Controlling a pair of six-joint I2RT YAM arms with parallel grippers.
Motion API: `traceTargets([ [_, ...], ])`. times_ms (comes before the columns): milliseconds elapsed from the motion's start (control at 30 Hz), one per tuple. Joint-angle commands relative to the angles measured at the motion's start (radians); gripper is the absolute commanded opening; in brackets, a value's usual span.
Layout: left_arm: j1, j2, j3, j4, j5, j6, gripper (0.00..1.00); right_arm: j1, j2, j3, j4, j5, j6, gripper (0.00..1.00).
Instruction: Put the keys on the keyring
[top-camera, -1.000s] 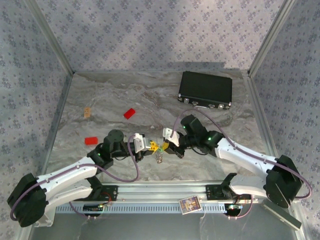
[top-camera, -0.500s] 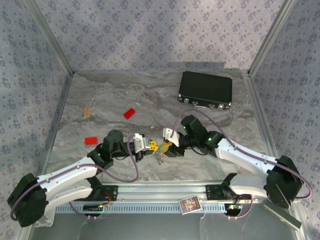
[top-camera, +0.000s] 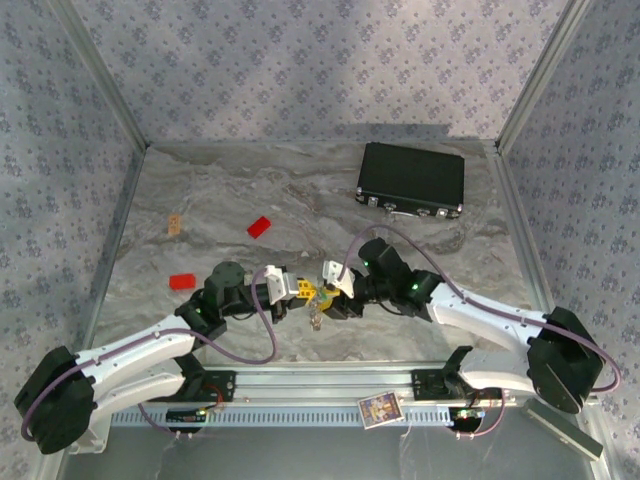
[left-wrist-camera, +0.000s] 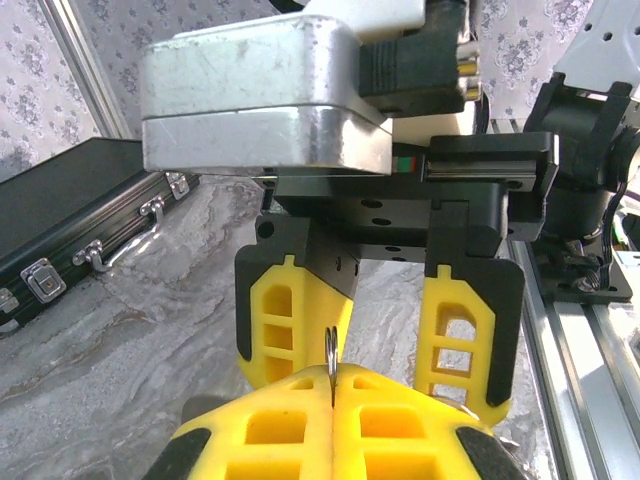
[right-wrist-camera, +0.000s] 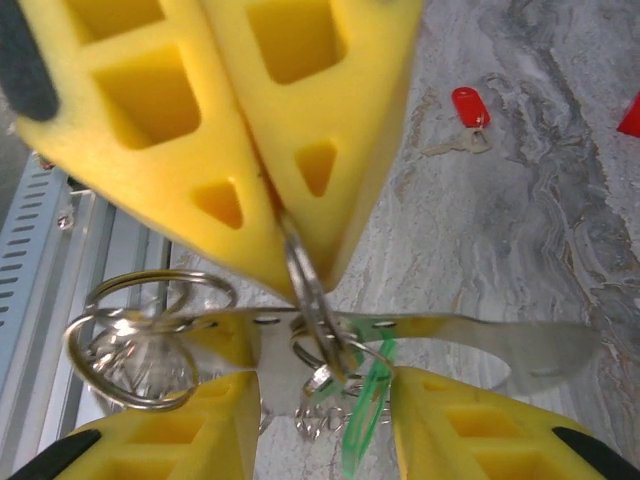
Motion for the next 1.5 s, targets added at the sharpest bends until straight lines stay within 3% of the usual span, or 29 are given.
traceTargets([
  [0, -0.003, -0.01, 0.002, 0.08, -0.006, -0.024, 0.0, 0.011, -0.001, -0.017, 0.07, 0.053, 0.029, 0.37],
  [267, -0.003, -0.005, 0.004, 0.08, -0.011, -0.028, 0.0, 0.012, -0.046, -0.036, 0.088, 0.098, 0.004, 0.09],
  [433, -0.004, -0.002, 0.009, 0.066, -0.015, -0.018, 0.0, 0.012, -0.076, -0.018, 0.032, 0.119, -0.028, 0.0],
  [1100, -0.004, 0.036, 0.053, -0.019, -0.056, 0.03, 0.0, 0.001, -0.191, 0.073, -0.162, 0.15, -0.116, 0.0],
  [1300, -0.003, 0.043, 0.058, -0.01, -0.057, 0.027, 0.05, 0.005, -0.191, 0.103, -0.19, 0.161, -0.134, 0.0],
  [1367, -0.003, 0.041, 0.059, -0.01, -0.058, 0.026, 0.12, 0.005, -0.19, 0.108, -0.198, 0.169, -0.139, 0.0],
  [1467, -0.003, 0.033, 0.049, 0.001, -0.076, 0.02, 0.32, 0.004, -0.188, 0.118, -0.222, 0.19, -0.15, 0.0],
])
